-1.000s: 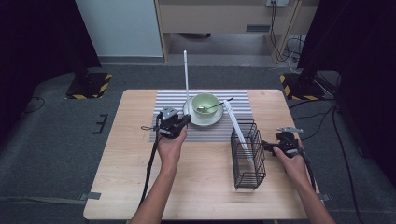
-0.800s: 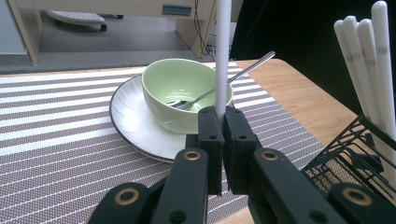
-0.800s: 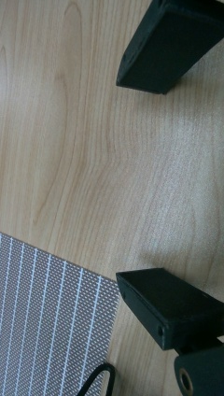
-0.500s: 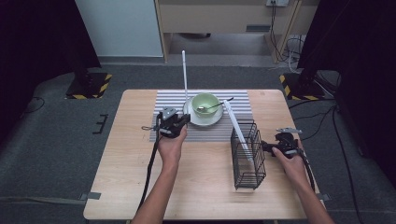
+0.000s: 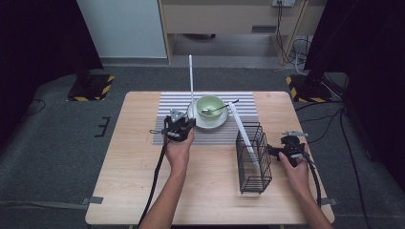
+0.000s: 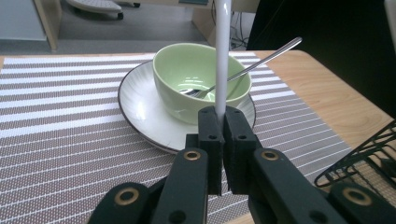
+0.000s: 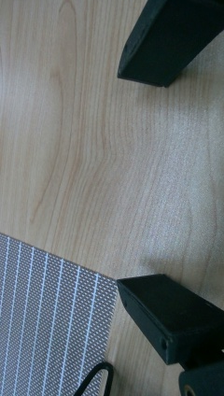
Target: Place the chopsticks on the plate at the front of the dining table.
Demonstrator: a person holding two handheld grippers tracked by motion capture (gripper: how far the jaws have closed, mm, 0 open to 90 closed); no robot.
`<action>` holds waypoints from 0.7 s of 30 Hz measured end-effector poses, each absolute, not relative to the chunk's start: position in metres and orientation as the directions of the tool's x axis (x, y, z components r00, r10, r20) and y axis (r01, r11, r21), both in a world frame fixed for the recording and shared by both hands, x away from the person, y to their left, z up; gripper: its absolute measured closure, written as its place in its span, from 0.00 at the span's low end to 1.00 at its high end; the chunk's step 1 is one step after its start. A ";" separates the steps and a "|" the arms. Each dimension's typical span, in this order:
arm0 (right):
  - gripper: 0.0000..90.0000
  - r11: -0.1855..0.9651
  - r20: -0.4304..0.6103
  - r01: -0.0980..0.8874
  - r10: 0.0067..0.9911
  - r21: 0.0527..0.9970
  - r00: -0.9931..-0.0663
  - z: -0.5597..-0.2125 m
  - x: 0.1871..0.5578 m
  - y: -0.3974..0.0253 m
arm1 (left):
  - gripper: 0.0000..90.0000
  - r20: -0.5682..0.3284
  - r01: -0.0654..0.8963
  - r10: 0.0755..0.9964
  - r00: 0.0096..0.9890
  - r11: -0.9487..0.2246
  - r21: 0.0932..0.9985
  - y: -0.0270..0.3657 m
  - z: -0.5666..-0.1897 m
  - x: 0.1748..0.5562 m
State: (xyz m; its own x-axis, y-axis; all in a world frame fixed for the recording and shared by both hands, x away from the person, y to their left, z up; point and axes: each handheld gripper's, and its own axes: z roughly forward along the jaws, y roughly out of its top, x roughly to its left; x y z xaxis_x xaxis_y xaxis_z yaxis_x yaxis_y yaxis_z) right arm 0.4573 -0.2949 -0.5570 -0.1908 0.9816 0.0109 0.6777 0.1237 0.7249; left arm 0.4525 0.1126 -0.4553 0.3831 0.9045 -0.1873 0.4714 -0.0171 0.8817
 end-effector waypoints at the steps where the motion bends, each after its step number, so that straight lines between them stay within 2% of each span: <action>1: 0.02 0.124 0.011 0.678 0.982 0.725 -0.191 -0.557 0.457 -0.295 | 0.96 -0.184 0.475 0.907 0.380 -0.021 0.880 0.112 -0.456 0.453; 21: 0.02 0.120 0.011 0.680 0.983 0.723 -0.185 -0.557 0.457 -0.294 | 0.96 -0.174 0.545 0.932 0.317 -0.029 0.838 0.118 -0.473 0.467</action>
State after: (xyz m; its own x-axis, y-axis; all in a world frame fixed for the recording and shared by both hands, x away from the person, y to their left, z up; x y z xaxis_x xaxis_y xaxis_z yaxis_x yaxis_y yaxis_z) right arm 0.4573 -0.2943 -0.5571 -0.1846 0.9828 0.0107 0.6802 0.1199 0.7231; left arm 0.4668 0.1182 -0.4728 0.3174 0.9323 -0.1737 0.5446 -0.0292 0.8382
